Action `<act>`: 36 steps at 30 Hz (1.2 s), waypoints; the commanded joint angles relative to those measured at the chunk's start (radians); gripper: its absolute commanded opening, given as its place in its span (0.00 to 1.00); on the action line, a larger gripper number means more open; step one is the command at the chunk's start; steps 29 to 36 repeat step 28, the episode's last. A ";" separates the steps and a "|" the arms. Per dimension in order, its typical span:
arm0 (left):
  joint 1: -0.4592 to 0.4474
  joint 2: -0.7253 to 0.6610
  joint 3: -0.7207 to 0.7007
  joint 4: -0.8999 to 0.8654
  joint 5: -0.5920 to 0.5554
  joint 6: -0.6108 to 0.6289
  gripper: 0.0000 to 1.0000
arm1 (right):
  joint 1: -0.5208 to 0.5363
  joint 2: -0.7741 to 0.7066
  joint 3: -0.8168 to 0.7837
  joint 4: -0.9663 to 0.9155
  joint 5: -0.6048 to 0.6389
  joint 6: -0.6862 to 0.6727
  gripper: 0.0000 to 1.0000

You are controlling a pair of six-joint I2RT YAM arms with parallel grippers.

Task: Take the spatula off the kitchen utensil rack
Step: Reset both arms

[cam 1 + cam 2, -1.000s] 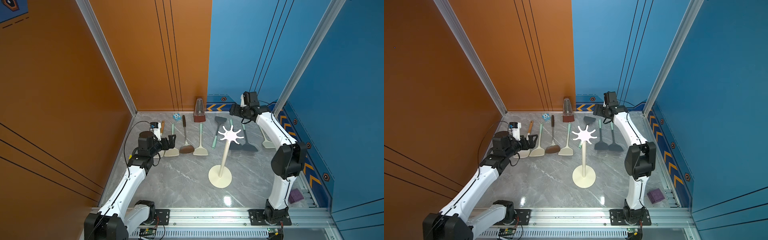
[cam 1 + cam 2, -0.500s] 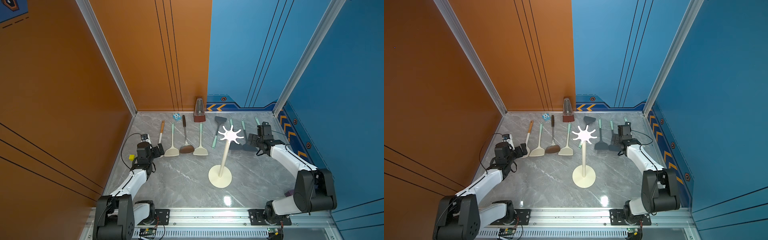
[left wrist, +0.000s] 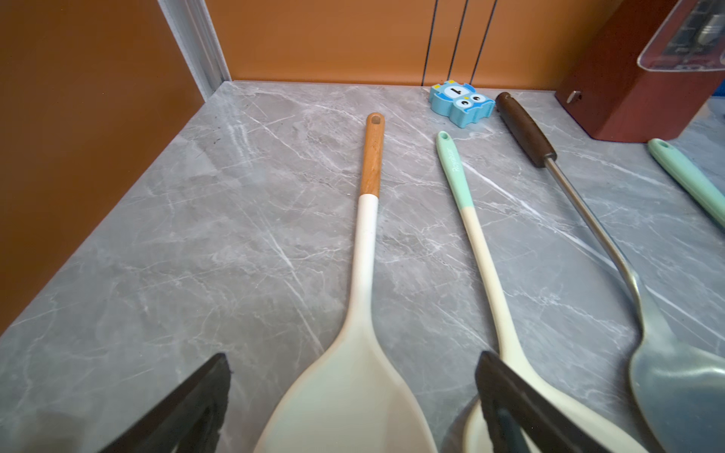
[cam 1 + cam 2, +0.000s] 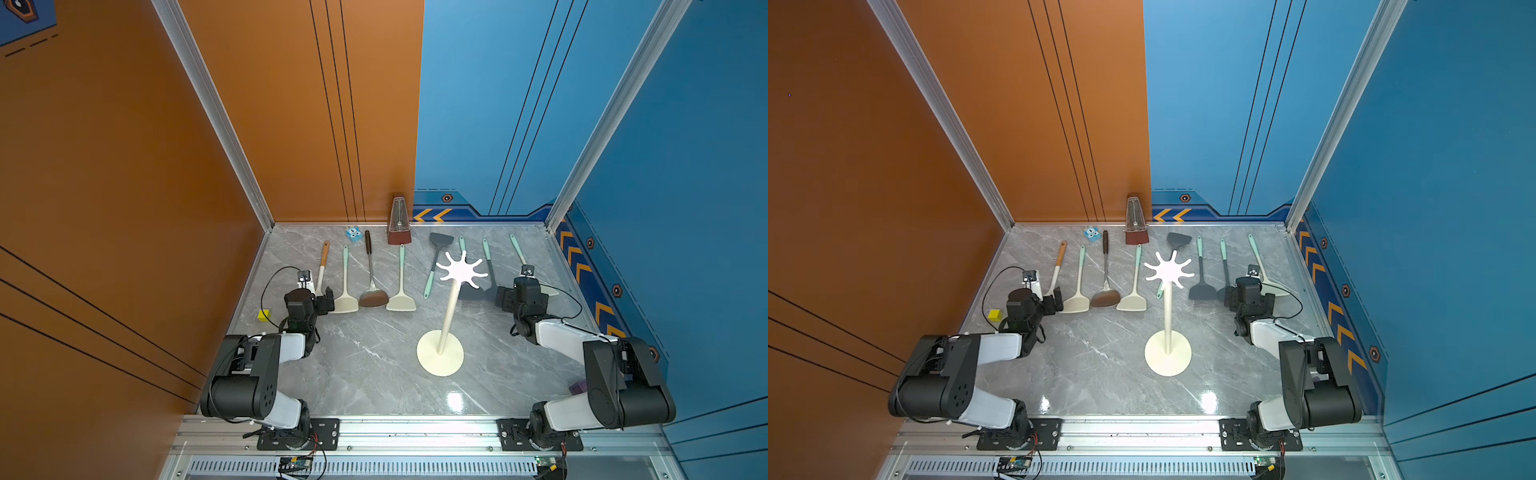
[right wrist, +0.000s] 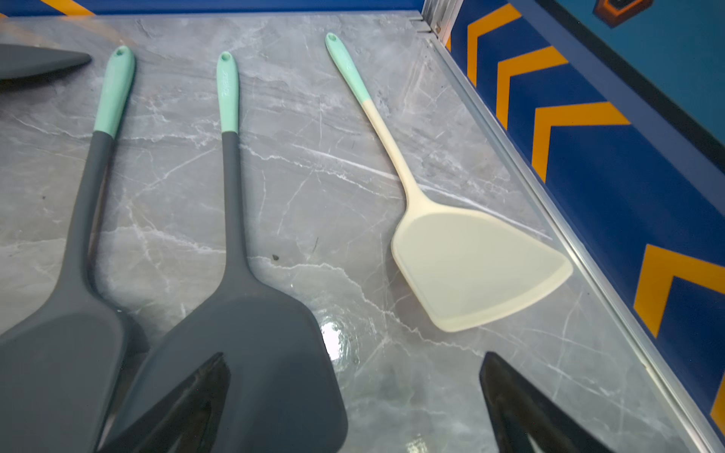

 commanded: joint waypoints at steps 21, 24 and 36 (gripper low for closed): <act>-0.021 0.035 -0.008 0.105 0.017 0.072 0.98 | -0.059 0.066 -0.145 0.417 -0.177 -0.059 1.00; -0.028 0.035 -0.010 0.105 0.004 0.072 0.98 | -0.079 0.067 -0.136 0.400 -0.235 -0.056 1.00; -0.026 0.035 -0.008 0.105 -0.005 0.067 0.98 | -0.077 0.066 -0.142 0.410 -0.231 -0.056 1.00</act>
